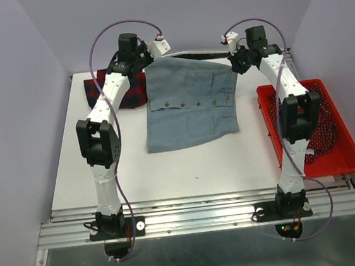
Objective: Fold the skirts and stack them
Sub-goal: Fold the skirt
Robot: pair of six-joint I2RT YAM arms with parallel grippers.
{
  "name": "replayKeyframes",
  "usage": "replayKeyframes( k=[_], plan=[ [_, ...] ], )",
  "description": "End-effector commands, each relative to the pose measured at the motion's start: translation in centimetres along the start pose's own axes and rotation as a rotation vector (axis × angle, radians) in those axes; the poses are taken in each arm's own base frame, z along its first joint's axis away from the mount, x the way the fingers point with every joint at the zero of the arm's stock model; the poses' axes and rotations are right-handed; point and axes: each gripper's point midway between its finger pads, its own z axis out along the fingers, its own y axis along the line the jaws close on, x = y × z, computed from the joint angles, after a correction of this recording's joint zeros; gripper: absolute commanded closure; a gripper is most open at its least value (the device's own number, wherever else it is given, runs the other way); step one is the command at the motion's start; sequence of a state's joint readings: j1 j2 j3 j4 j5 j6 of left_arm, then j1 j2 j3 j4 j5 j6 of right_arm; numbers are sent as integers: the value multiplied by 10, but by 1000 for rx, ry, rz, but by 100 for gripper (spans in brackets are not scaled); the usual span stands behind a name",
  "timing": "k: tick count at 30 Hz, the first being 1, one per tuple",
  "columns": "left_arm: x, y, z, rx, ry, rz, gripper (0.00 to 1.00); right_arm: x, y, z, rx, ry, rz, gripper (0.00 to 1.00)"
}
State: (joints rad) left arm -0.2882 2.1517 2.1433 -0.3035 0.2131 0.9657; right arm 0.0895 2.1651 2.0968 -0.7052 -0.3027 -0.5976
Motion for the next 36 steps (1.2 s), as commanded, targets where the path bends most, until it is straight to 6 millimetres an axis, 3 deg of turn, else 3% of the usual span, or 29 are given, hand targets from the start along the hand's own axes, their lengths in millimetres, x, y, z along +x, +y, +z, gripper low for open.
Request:
replayKeyframes(
  k=[1,2,3,4,6,7,8,11,12,15,17,18,19,20,21,26,27,30,36],
  plan=[
    [-14,37,-60,-118,-12,29,100,-33,-15,-57,73,-116,-61,99],
    [1,16,-58,-69,14,27,100,-19,-4,-54,38,-91,-59,99],
    [-7,15,-75,-69,-7,35,100,-13,3,-57,17,-84,-72,99],
    [8,-9,-73,-19,18,28,100,-1,17,-60,-19,-70,-73,99],
    [6,-21,-91,-1,11,30,100,15,32,-59,-52,-38,-102,99],
    [20,-48,-90,55,38,20,100,17,43,-64,-65,-37,-118,99],
    [15,-55,-100,69,19,9,100,39,61,-54,-106,1,-114,99],
    [31,-95,-104,134,45,-6,100,57,82,-54,-130,18,-133,99],
    [29,-100,-108,147,34,-13,100,70,92,-48,-137,45,-138,99],
    [25,-115,-107,239,25,-43,99,84,105,-44,-171,78,-119,99],
    [14,-113,-109,296,26,-69,90,90,108,-42,-183,96,-105,99],
    [14,-122,-100,350,23,-92,78,96,112,-41,-202,118,-97,99],
    [15,-131,-100,397,42,-129,72,102,116,-40,-218,130,-88,99],
    [6,-127,-96,405,21,-136,68,106,119,-39,-225,140,-85,99],
    [7,-140,-87,442,24,-148,65,109,119,-39,-221,145,-83,99],
    [23,-195,-59,520,68,-103,69,116,122,-35,-230,162,-70,99],
    [38,-217,-54,561,109,-92,71,115,122,-35,-236,165,-65,99],
    [50,-261,-46,626,151,-50,73,114,123,-33,-249,168,-56,99],
    [77,-300,-40,661,250,9,73,111,126,-36,-269,165,-50,99]
  ],
)
